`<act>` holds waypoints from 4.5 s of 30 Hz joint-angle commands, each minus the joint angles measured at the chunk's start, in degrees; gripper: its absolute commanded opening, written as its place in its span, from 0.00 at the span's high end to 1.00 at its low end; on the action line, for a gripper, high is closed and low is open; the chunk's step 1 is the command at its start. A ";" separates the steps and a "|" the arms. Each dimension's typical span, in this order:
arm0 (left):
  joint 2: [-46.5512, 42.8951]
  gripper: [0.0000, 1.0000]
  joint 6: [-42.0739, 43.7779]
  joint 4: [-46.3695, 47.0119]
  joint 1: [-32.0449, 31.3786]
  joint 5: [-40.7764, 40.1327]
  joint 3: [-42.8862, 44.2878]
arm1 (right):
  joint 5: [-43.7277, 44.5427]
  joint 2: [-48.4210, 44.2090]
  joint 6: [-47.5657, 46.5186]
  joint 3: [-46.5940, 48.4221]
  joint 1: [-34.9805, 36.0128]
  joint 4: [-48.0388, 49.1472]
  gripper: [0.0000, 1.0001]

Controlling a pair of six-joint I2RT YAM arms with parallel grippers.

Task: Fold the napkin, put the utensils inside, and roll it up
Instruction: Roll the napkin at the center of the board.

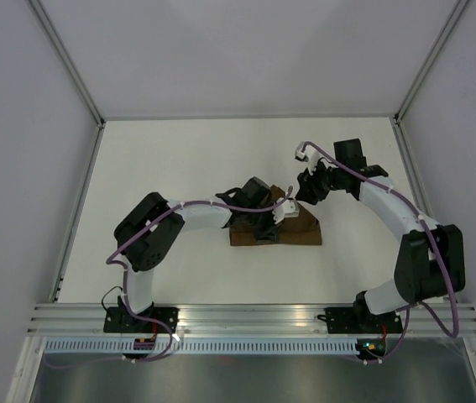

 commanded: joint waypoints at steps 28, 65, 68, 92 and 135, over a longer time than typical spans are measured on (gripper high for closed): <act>21.95 0.90 -4.32 -35.26 6.56 23.46 21.04 | 22.73 -20.12 -13.96 -37.09 29.40 24.19 0.41; -17.92 0.57 -30.23 18.02 17.64 -23.20 -12.57 | 3.40 2.20 -21.94 -17.69 17.46 -4.26 1.00; -24.88 0.57 -31.03 27.54 17.46 -26.02 -19.80 | 1.21 6.68 -23.71 -13.73 15.61 -8.83 0.99; -19.19 0.34 8.41 38.75 -16.46 -41.49 -29.06 | -6.97 30.51 -27.40 5.88 8.66 -22.64 1.00; -4.07 0.98 -2.37 6.23 -6.63 -12.24 -9.21 | -9.35 -2.60 -0.17 -5.17 -3.19 3.19 0.49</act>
